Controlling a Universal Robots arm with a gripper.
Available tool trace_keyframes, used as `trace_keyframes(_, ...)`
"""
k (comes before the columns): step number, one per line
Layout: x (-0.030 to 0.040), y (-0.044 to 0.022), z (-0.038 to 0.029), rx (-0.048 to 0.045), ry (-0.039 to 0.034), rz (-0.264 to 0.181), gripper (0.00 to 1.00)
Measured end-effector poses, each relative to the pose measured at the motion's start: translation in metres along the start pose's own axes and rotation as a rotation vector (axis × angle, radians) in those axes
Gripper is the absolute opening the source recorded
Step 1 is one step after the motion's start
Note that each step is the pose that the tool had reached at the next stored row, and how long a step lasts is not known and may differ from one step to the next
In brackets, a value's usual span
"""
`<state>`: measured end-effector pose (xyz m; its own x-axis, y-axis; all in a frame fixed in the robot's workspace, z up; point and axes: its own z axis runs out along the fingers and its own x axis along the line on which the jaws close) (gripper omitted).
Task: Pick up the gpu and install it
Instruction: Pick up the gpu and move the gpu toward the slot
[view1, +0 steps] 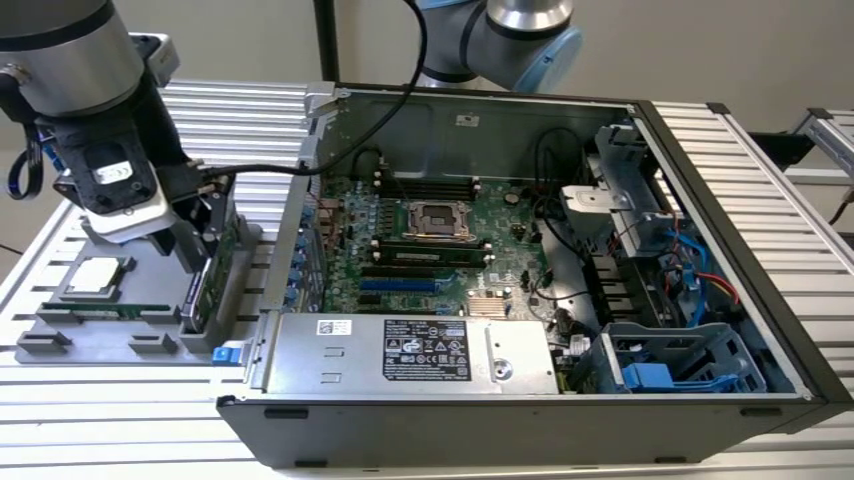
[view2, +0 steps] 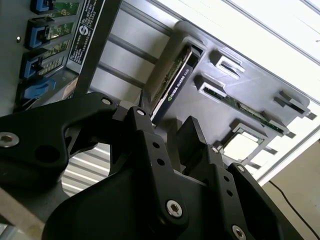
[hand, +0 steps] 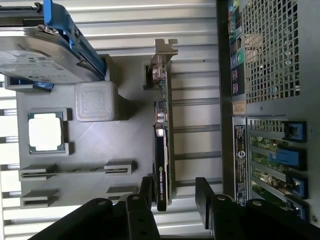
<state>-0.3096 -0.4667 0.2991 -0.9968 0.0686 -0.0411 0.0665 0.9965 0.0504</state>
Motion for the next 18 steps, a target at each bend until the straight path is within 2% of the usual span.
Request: trace_keyframes(18,0.0002,-0.0002,0.0038,-0.0001,-0.0001,0.000,1.00)
